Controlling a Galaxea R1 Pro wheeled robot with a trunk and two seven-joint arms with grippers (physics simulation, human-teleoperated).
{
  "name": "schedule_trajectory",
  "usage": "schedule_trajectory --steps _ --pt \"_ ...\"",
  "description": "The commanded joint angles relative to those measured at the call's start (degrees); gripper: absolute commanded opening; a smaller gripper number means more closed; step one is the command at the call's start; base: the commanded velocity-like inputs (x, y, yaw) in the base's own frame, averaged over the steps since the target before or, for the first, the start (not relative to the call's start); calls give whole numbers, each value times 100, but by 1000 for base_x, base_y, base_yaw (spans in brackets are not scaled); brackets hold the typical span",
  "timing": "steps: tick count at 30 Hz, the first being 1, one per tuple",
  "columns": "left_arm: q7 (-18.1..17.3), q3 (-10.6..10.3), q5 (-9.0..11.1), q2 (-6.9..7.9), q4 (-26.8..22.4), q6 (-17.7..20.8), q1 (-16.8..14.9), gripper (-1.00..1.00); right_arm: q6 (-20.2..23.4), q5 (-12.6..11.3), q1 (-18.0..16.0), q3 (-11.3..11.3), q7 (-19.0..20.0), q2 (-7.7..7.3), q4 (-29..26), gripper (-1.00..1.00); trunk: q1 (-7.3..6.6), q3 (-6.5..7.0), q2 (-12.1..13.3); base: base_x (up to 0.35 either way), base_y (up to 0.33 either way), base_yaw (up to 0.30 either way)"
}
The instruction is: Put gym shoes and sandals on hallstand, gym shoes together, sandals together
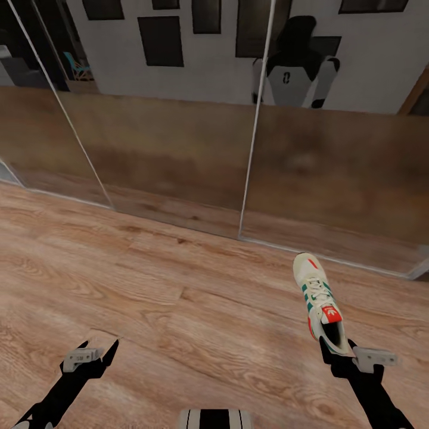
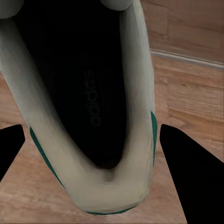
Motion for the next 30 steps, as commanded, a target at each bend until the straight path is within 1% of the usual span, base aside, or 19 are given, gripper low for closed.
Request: schedule_trajectory --steps 1,5,8,16,30 --pt "0 0 0 0 1 -1 0 100 -2 -4 0 0 -1 0 4 -100 0 0 0 0 0 278" --pt "0 0 0 0 1 -1 0 100 -5 1 -3 22 -6 0 81 -100 0 0 0 0 0 278" --pt "0 0 0 0 2 -3 0 100 -7 3 -2 92 -13 0 105 -100 0 0 0 0 0 278" --pt "0 0 0 0 3 -5 0 100 -7 5 -1 178 -87 -5 128 -100 0 0 0 0 0 278" --pt "0 0 0 0 3 -4 0 100 -9 5 0 208 -138 -8 137 -100 0 0 0 0 0 278"
